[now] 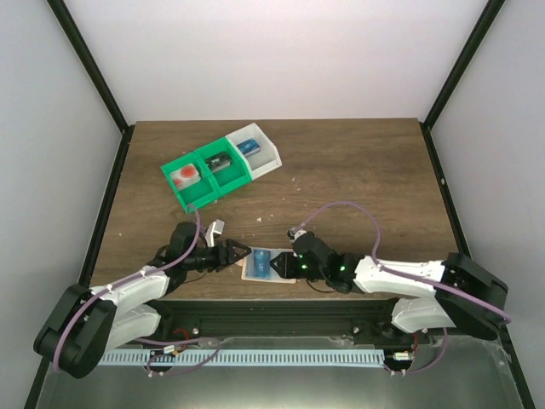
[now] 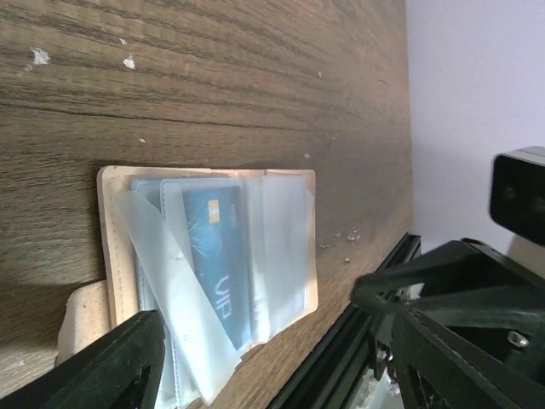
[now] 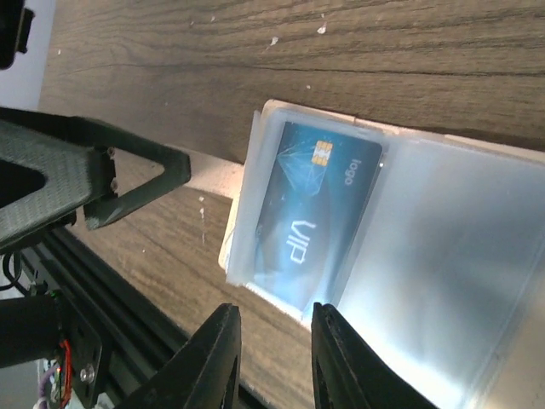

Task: Take the credit cards out of the card holder

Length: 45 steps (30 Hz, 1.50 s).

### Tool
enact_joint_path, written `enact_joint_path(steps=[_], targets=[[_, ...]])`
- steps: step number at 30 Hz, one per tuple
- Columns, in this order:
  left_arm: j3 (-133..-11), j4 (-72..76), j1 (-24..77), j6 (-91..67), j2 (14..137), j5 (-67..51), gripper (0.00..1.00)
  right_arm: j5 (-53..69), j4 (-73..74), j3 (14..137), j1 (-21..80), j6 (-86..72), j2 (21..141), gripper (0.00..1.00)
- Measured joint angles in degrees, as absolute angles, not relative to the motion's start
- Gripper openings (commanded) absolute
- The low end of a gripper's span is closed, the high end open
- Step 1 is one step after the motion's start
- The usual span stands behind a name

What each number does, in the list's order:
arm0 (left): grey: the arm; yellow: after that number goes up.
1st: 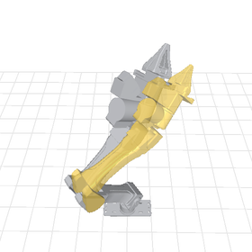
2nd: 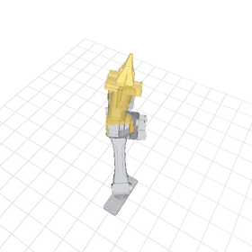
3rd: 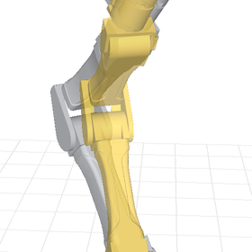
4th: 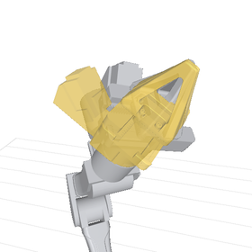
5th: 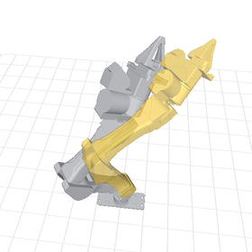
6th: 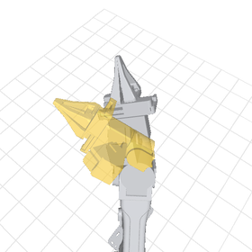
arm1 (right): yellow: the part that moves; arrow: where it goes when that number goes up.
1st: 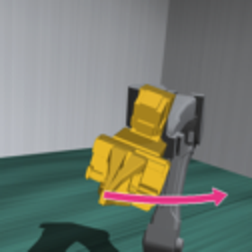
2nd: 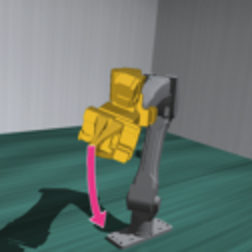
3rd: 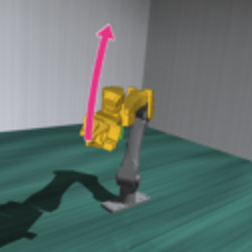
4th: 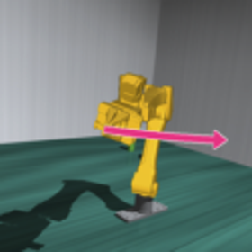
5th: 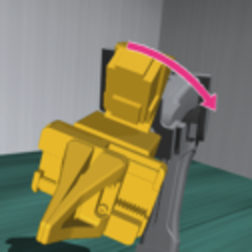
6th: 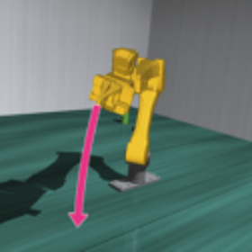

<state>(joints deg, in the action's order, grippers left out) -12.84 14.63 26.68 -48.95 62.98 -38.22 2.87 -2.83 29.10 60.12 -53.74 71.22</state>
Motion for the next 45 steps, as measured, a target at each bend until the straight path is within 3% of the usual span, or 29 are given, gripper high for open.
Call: enact_joint_path(steps=[20, 33, 45], targets=[[-8.3, 24.9, 26.7, -59.6, 59.9, -39.3, 0.77, 8.5, -11.7, 33.0, 57.5, -52.8, 90.2, 0.23], [-11.2, 23.3, 30.5, -60.9, 58.2, -38.2, 0.78, 8.2, -12.9, 32.3, 57.5, -52.6, 90.5, 0.21], [-11.2, 25.3, 31.1, -60.0, 66.0, -36.8, 0.82, 8.2, -15.1, 31.0, 57.5, -52.6, 90.3, 0.21]])
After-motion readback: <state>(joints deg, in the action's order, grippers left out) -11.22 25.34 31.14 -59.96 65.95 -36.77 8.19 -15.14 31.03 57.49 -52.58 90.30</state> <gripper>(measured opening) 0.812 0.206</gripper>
